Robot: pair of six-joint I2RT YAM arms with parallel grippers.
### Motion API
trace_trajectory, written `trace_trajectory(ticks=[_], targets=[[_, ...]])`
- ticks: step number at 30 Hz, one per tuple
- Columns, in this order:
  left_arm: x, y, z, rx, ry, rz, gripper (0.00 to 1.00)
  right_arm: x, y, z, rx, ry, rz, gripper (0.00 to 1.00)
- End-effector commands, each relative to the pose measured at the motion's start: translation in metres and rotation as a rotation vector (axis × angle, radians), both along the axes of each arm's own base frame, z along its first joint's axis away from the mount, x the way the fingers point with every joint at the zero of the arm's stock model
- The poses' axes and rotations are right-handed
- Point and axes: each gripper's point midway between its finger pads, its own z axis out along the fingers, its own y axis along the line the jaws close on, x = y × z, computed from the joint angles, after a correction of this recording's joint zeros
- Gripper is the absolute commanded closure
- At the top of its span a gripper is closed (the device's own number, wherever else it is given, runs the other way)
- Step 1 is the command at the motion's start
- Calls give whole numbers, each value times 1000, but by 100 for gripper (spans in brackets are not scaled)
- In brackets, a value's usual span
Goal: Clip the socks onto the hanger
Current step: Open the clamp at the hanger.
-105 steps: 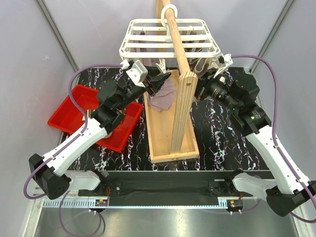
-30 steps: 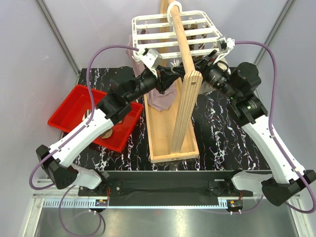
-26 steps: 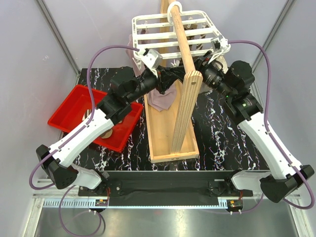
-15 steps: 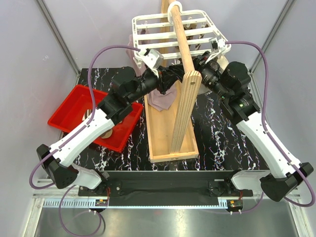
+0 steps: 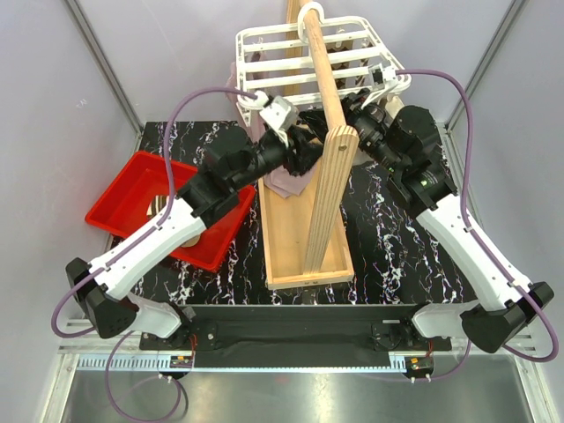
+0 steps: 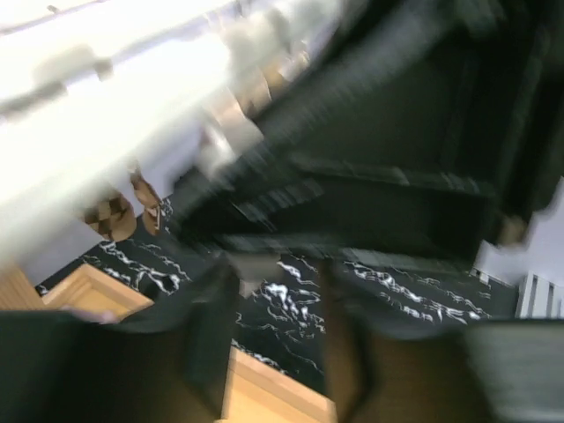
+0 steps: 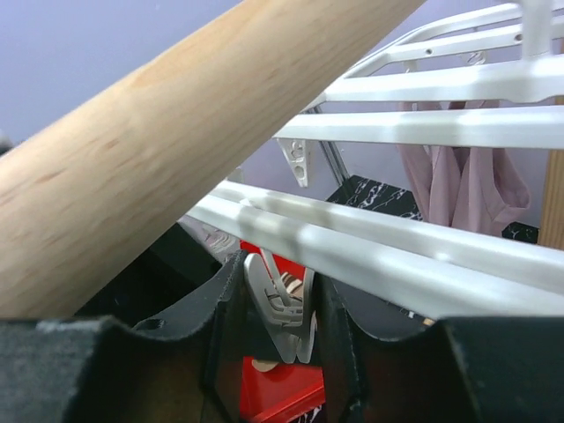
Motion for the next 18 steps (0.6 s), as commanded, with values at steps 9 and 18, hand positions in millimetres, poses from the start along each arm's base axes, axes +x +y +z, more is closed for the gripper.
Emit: trace_trajectory(ticks=[9,18], targets=[[-25,82,-57,-13,117,131,33,11,-17,1,-15,30,-122,100],[-56,109,-83,-71,162,90,33,2,-11,-5,17,87,-70,100]])
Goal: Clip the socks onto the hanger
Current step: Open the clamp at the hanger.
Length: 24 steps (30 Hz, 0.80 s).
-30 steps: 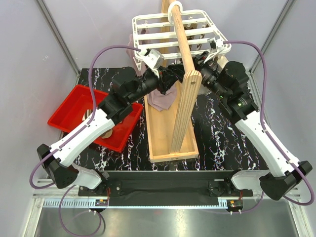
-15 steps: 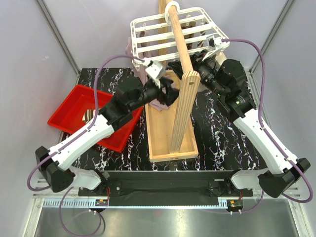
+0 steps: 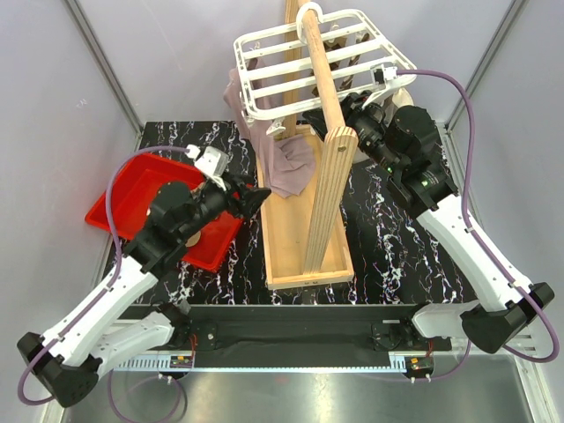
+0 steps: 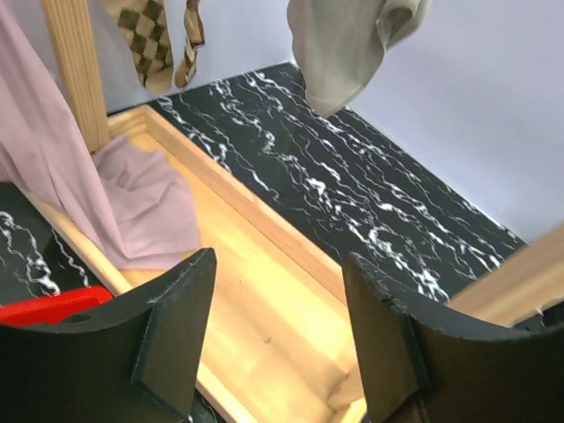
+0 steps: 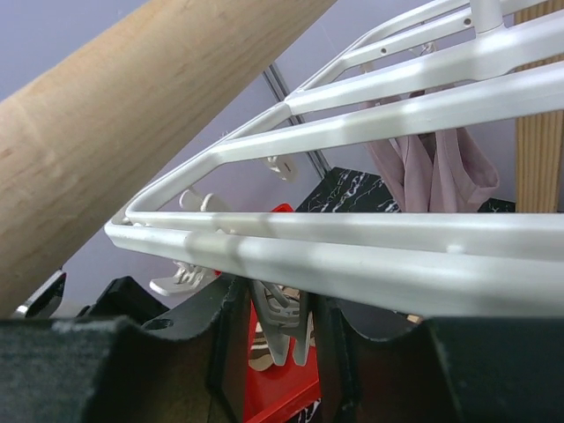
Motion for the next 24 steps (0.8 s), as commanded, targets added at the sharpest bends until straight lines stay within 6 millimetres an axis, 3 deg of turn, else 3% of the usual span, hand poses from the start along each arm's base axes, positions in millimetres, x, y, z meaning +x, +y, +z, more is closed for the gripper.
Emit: trace_trajectory(ticks=[1,3,4,6,7,9,10,11,17,24], targets=[[-15,-18,21,-107,-82,-135,31,-10,1,4,20,27,28,100],[-21,-28,35,-150,-132,-200,28,-14,7,6,32,39,68,100],[-22,-30,52,-191,-186,-210,25,-20,11,10,37,39,106,100],[-17,-39,62,-221,-203,-235,24,-25,15,13,41,31,145,100],[-19,-41,87,-265,-256,-256,24,-30,18,16,42,17,177,100],[-9,-55,90,-287,-217,-284,23,-36,20,20,45,-6,207,100],[-5,-57,109,-305,-219,-280,23,-39,22,20,41,-12,230,100],[7,-66,102,-305,-159,-275,23,-41,22,21,42,-16,237,100],[19,-78,125,-373,-181,-285,27,-48,24,25,45,-36,271,100],[1,-91,136,-369,-211,-430,31,-55,25,34,43,-102,302,100]])
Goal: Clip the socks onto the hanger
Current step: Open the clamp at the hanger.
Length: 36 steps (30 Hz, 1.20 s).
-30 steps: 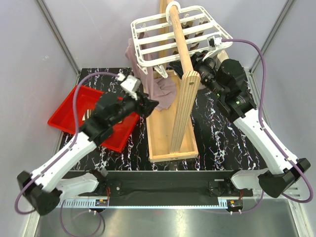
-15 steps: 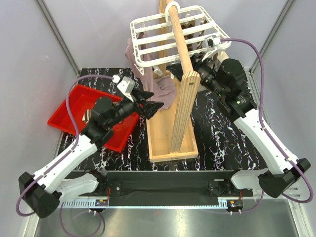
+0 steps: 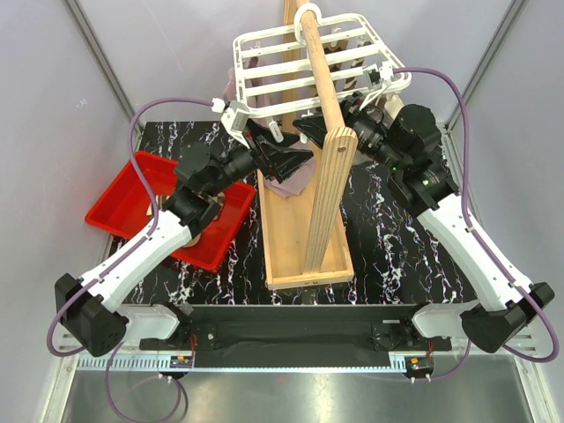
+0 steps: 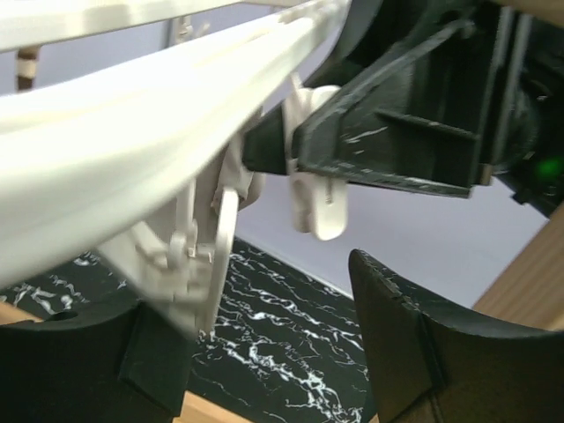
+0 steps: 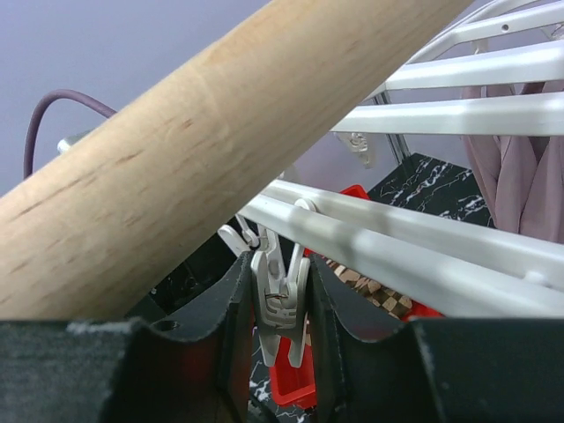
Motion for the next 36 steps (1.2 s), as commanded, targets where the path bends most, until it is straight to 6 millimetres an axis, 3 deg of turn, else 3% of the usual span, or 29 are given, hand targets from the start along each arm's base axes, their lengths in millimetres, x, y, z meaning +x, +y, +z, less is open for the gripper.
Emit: trace_trajectory(ticks=[1,7,14,17,18,20,22,23,24,26,30,36], targets=[[-22,-2,39,-65,-109,-91,30,-21,1,21,13,-90,74,100],[-24,-1,47,-72,-121,-91,27,-26,4,19,6,-106,105,100],[-2,-6,44,-51,-42,-40,34,-35,6,17,10,-111,151,100],[2,-9,46,-50,-32,-36,51,-36,6,17,11,-109,153,100],[2,-9,46,-45,-30,-42,67,-36,6,17,9,-106,154,100],[2,-10,46,-44,-33,-47,85,-35,5,17,8,-102,145,90],[3,-11,45,-25,-31,-45,100,-30,1,19,10,-91,103,73],[5,-10,45,-14,-34,-34,100,-27,-1,21,13,-86,84,57],[7,-10,41,0,-20,-22,100,-20,-3,14,-4,-43,46,48],[13,-5,40,13,-25,29,100,-16,-7,18,-10,-35,14,32],[20,-1,34,76,-33,126,100,0,-14,11,-43,19,-75,25],[27,-4,29,154,-74,217,100,12,-16,13,-71,-2,-126,26]])
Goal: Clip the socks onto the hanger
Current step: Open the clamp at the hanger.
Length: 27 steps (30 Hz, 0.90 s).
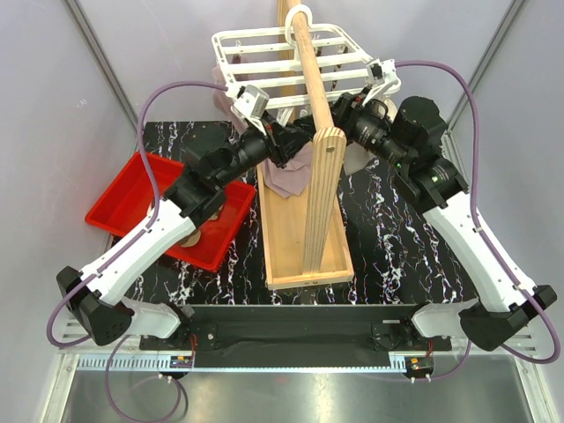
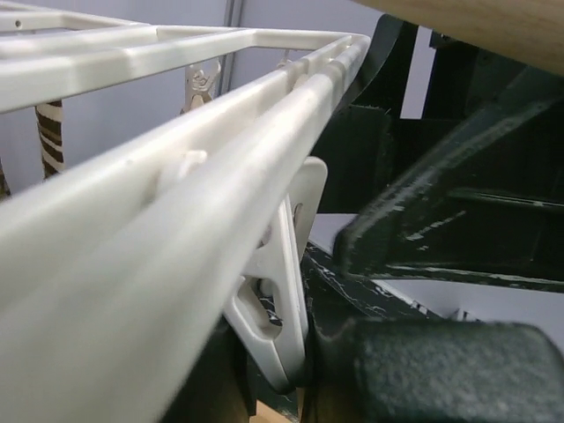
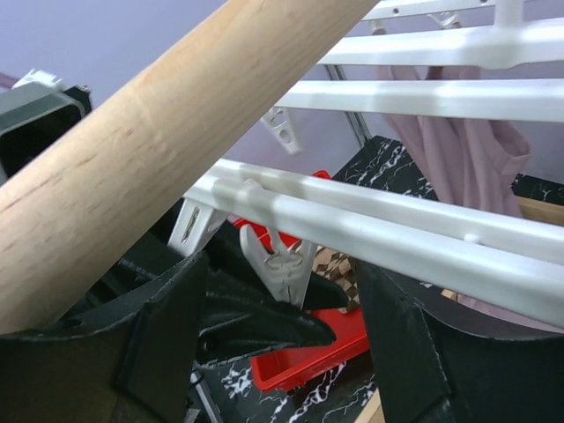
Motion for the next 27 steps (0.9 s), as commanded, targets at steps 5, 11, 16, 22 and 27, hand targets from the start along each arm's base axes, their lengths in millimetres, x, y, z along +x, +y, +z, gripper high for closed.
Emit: trace_trajectory(ticks=[5,11,16,22,27], targets=[[8,6,10,58,-80,114,100,17,-3,19,-9,-64,-80,32],[7,1,6,74,-82,114,100,25,2,19,-2,-77,-80,43],[9,-3,-1,83,-69,108,100,21,7,23,28,-105,-46,45],[8,-4,-2,82,-65,104,100,21,5,27,50,-124,-62,59],[9,0,-3,84,-57,125,66,29,7,19,23,-83,-72,100]])
